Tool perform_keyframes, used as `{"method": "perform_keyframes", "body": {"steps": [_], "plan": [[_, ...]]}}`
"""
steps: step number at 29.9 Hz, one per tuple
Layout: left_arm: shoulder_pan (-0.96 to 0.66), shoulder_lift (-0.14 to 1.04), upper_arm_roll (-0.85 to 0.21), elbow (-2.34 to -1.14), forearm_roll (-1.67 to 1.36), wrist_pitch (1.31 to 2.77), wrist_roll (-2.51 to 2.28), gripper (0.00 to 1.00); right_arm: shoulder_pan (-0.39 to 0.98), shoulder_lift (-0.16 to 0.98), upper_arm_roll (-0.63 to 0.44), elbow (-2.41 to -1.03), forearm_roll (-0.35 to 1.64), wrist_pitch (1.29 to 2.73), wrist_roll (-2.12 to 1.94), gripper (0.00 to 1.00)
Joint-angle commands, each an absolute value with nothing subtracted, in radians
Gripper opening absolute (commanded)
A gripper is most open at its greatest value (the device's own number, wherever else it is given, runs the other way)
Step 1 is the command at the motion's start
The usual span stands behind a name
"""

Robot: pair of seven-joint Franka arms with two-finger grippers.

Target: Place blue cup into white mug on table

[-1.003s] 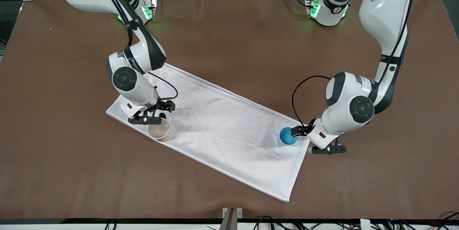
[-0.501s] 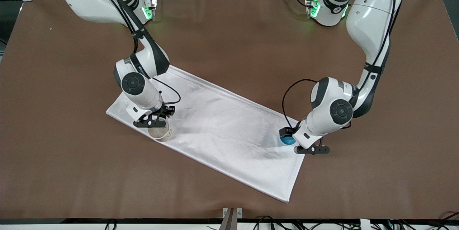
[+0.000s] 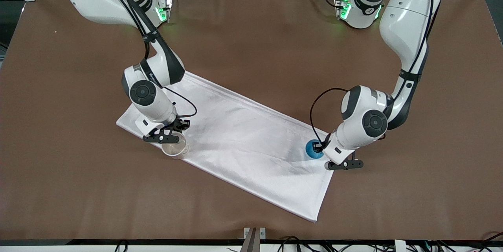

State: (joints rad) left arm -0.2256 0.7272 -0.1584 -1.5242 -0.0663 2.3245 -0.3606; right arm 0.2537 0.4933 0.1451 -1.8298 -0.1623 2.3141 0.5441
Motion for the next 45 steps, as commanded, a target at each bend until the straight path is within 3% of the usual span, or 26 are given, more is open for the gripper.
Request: {"method": "perform_keyframes", "body": {"steps": [1, 7, 14, 25, 37, 45], "plan": [[-0.233, 0.727, -0.15, -1.509, -0.08, 2.33, -0.399, 0.0, 0.33, 0.471, 0.144, -1.712, -0.175, 2.162, 0.65, 0.0], [-0.222, 0.703, -0.15, -1.512, -0.077, 2.316, -0.422, 0.0, 0.443, 0.485, 0.147, -1.64, -0.166, 2.12, 0.781, 0.0], [-0.196, 0.629, -0.15, -1.531, -0.072, 2.201, -0.419, 0.0, 0.583, 0.535, 0.152, -1.563, -0.088, 2.123, 0.873, 0.0], [-0.077, 0.378, -0.153, -1.799, -0.068, 2.164, -0.164, 0.0, 0.836, 0.739, 0.15, -1.374, -0.098, 2.134, 1.101, 0.0], [-0.052, 0.233, -0.153, -1.977, -0.003, 2.171, -0.103, 0.0, 0.925, 0.765, 0.15, -1.373, -0.098, 2.206, 1.187, 0.0], [-0.054, 0.193, -0.158, -2.029, -0.003, 2.175, -0.103, 0.0, 0.957, 0.796, 0.147, -1.358, -0.104, 2.233, 1.189, 0.0]]}}
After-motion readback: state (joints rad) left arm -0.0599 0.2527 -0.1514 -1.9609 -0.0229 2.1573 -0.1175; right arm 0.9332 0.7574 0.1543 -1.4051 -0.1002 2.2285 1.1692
